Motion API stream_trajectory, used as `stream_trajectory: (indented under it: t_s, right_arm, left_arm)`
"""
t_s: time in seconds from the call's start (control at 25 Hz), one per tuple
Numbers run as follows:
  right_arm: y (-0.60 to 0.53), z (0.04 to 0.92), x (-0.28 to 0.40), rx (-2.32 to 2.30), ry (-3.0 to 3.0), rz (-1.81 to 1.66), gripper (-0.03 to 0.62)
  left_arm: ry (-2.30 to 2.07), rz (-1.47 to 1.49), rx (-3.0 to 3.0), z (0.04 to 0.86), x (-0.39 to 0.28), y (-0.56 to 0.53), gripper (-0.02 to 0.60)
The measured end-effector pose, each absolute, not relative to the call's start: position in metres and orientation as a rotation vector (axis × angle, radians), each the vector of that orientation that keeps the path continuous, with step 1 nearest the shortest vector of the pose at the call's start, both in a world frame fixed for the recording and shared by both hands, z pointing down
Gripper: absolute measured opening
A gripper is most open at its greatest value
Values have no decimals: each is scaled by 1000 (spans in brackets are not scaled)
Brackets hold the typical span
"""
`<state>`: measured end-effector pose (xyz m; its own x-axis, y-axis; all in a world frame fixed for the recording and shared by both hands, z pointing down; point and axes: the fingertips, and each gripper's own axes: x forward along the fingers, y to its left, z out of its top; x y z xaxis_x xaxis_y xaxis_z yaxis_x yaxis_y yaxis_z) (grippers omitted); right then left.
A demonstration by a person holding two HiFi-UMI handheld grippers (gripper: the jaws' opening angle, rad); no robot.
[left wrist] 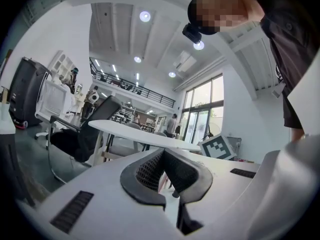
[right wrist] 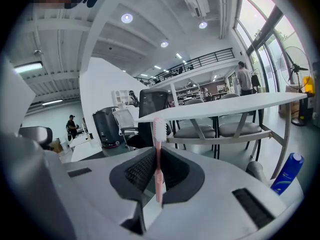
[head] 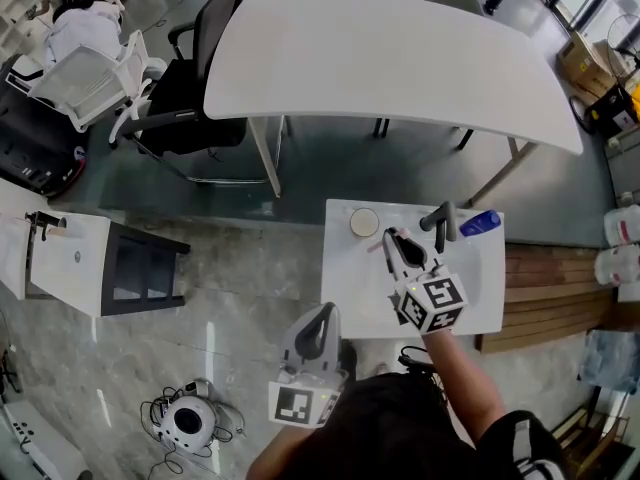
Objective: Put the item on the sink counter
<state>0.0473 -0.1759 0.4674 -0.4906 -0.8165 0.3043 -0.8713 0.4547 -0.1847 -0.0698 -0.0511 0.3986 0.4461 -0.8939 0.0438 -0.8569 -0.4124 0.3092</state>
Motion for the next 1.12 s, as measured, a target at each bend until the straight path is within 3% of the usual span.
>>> stream_trajectory:
  t_s: [1.12]
  right_arm:
    - [-257, 594, 49, 1481, -2273, 620, 25]
  left_arm:
    - [-1514, -138, 2373, 418, -86, -74, 15]
